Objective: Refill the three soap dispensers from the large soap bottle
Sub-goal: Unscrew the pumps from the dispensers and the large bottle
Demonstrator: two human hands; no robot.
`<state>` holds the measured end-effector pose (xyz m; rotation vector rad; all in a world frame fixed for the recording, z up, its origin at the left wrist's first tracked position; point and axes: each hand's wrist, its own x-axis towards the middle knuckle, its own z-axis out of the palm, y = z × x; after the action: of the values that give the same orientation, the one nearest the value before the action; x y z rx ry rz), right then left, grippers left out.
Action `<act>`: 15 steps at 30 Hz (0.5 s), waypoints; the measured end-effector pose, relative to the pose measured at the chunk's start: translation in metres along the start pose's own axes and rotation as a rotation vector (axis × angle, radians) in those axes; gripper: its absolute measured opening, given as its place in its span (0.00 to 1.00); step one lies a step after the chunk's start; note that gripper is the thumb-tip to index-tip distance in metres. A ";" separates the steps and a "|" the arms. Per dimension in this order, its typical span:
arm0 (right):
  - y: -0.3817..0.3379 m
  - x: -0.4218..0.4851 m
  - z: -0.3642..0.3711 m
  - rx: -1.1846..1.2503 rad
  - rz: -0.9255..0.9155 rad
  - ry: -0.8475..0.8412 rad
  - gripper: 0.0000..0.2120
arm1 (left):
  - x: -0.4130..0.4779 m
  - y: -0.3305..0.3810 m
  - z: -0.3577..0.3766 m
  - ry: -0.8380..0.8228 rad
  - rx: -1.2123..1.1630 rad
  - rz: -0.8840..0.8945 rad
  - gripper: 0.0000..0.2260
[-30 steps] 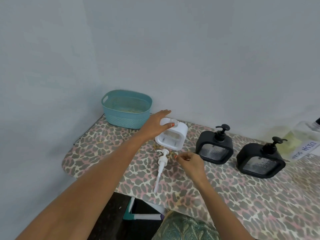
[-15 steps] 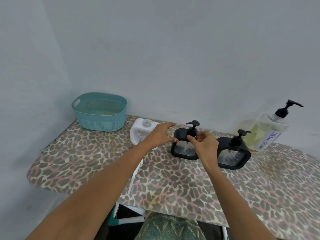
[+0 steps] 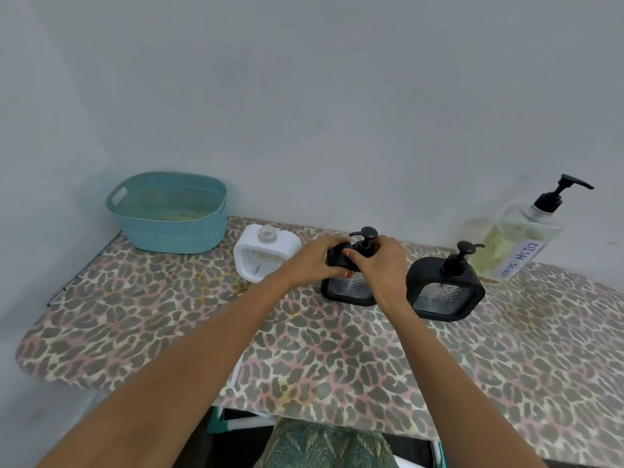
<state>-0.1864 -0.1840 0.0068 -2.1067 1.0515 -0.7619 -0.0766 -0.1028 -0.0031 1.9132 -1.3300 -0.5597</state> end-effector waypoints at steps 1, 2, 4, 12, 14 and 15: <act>-0.001 0.000 -0.002 0.014 -0.014 -0.006 0.12 | 0.001 -0.001 0.000 0.000 -0.004 0.000 0.28; -0.002 0.000 -0.004 0.032 -0.030 -0.015 0.11 | 0.001 -0.001 -0.001 -0.003 -0.008 0.003 0.28; -0.003 0.000 -0.009 0.046 -0.049 -0.035 0.11 | 0.001 -0.001 -0.002 -0.010 -0.007 0.019 0.28; 0.003 0.015 -0.022 0.006 -0.017 -0.275 0.18 | 0.001 -0.002 -0.003 -0.013 -0.022 0.032 0.27; 0.005 0.018 -0.023 0.027 0.002 -0.330 0.18 | 0.001 -0.002 -0.002 -0.009 -0.028 0.023 0.27; 0.005 0.018 -0.022 0.046 0.007 -0.329 0.19 | 0.001 -0.002 -0.002 -0.009 -0.038 0.016 0.27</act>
<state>-0.1954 -0.2073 0.0203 -2.0969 0.8534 -0.4115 -0.0738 -0.1032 -0.0035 1.8699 -1.3305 -0.5816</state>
